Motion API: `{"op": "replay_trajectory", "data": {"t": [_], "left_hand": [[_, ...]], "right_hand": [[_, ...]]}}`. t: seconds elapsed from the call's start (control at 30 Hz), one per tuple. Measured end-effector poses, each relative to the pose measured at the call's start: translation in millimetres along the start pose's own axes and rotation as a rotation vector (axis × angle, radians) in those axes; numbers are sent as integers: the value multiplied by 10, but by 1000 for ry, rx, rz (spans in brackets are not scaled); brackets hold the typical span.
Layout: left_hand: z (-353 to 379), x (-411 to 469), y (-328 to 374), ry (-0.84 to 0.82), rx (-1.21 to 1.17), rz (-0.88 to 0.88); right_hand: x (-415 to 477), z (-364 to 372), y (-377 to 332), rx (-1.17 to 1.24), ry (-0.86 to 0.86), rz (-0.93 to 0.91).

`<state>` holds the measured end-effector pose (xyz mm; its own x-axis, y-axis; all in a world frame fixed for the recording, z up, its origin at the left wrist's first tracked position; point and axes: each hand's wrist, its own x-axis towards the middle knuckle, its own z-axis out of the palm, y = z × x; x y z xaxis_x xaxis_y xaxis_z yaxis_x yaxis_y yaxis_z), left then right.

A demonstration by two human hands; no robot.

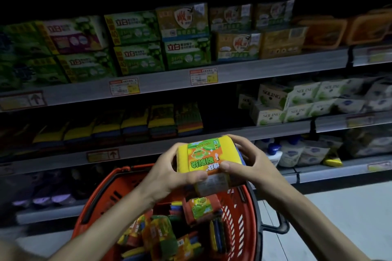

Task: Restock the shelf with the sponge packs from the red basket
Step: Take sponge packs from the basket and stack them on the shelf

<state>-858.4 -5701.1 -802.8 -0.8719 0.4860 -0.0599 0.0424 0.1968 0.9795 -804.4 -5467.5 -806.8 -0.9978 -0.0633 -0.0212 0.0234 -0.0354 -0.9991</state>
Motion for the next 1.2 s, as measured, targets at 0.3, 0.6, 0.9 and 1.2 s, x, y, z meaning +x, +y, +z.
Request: {"op": "replay_trajectory", "data": {"t": [0.3, 0.6, 0.9, 1.2], "left_hand": [[190, 9, -21, 33, -67, 84], [439, 64, -4, -48, -171, 148], [58, 282, 89, 19, 82, 68], [275, 334, 9, 385, 89, 28]], "right_hand": [[75, -19, 116, 231, -48, 63], [265, -104, 333, 178, -21, 3], [-4, -397, -26, 261, -33, 145], [145, -292, 129, 302, 165, 127]]}}
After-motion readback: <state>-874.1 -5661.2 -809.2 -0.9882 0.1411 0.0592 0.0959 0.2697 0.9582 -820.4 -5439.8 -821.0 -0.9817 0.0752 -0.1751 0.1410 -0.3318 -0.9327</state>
